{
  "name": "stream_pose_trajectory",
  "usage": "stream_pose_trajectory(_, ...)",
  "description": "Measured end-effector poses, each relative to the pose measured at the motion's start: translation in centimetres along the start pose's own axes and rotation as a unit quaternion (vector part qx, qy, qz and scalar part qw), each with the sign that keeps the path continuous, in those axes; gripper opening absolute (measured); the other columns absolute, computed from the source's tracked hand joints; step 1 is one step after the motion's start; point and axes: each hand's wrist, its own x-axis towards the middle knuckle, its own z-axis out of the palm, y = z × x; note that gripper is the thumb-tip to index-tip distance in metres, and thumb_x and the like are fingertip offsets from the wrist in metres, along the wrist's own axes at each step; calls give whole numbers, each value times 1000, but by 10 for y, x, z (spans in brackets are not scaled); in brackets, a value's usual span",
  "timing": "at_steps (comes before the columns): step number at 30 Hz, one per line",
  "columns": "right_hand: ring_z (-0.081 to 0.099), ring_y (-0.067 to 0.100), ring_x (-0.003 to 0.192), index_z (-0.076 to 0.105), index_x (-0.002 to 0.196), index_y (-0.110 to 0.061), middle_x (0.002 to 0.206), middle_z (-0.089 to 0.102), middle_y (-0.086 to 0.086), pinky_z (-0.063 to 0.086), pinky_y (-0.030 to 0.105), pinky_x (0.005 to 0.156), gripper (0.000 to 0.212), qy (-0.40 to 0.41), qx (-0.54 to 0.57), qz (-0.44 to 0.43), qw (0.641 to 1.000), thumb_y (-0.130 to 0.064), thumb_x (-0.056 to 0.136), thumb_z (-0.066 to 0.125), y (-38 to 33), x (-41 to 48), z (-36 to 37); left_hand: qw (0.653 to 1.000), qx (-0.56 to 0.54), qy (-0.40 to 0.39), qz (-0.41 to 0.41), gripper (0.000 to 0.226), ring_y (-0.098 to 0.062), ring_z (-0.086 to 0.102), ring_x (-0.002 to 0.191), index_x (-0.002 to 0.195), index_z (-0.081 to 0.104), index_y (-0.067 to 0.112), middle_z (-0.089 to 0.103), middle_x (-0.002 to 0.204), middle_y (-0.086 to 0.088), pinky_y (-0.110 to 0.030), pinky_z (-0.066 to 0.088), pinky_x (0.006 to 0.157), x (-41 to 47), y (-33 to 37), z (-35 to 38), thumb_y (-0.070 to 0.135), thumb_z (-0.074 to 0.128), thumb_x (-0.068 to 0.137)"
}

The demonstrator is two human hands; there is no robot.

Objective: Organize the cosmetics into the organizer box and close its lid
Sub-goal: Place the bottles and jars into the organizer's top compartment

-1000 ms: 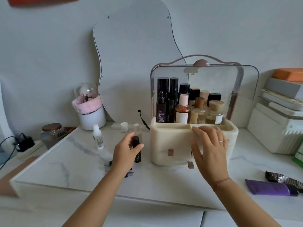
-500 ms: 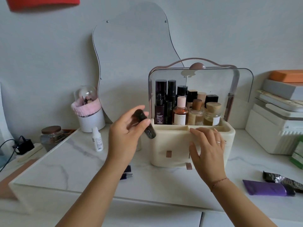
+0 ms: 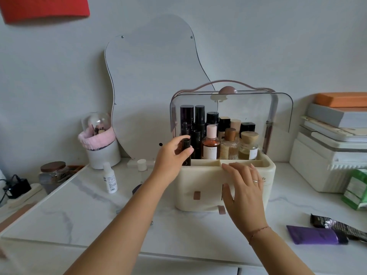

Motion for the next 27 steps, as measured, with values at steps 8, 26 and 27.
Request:
stream_pose_trajectory(8,41,20,114,61,117,-14,111,58,3,17,35,115,51,-3,7,7,1000,5,70,68,-1,0,0,1000,13,7,-10,54,-7,58,111,130,53,22,63,120,8,-27,45,99,-2,-12,-2,23,71,80)
stream_pose_trajectory(26,41,31,117,59,117,-8,113,56,11,15,43,116,41,16,2,11,1000,-11,77,53,1,-2,9,946,56,241,-212,48,-22,55,101,127,50,10,59,121,-9,-30,40,80,-24,-168,-129,14,67,83)
stream_pose_trajectory(27,41,32,116,59,118,-8,113,56,11,16,45,116,41,15,1,10,1000,-11,77,53,2,-2,10,945,69,236,-214,43,-24,57,98,124,53,8,62,117,-11,-31,41,78,-24,-171,-130,14,66,84)
